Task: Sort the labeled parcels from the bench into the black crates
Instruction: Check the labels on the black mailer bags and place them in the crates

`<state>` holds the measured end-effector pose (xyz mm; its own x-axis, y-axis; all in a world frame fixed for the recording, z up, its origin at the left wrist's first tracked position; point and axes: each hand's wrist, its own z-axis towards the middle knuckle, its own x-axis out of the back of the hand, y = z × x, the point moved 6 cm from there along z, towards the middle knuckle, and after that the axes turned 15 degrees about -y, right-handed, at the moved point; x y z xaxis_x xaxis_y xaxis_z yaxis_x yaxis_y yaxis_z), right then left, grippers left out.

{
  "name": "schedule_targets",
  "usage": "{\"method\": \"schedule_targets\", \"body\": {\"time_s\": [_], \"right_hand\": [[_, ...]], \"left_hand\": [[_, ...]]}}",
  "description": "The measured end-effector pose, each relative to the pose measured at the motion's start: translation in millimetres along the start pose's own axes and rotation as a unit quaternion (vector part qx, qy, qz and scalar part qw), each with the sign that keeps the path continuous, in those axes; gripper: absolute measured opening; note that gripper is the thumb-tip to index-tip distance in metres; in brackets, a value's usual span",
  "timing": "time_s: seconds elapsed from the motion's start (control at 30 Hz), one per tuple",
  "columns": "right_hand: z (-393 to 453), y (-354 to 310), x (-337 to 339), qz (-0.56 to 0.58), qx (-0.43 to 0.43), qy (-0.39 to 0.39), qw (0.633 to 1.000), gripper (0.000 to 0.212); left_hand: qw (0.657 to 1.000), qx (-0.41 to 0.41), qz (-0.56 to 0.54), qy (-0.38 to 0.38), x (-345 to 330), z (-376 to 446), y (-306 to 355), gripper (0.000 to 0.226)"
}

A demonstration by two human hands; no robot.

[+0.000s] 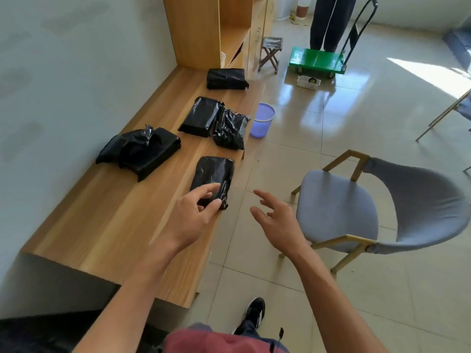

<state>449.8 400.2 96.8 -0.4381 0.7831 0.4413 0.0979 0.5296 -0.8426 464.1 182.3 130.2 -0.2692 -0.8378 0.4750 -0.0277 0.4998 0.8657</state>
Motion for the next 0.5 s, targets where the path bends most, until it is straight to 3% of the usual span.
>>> {"method": "schedule_targets", "body": {"time_s": [0.5], "right_hand": [[152.8,18.4,-15.0,0.000,-0.051,-0.139,0.989,0.057]], "left_hand": [[0.990,0.130,-0.042,0.040,15.1,86.7,-86.4,0.043]]}}
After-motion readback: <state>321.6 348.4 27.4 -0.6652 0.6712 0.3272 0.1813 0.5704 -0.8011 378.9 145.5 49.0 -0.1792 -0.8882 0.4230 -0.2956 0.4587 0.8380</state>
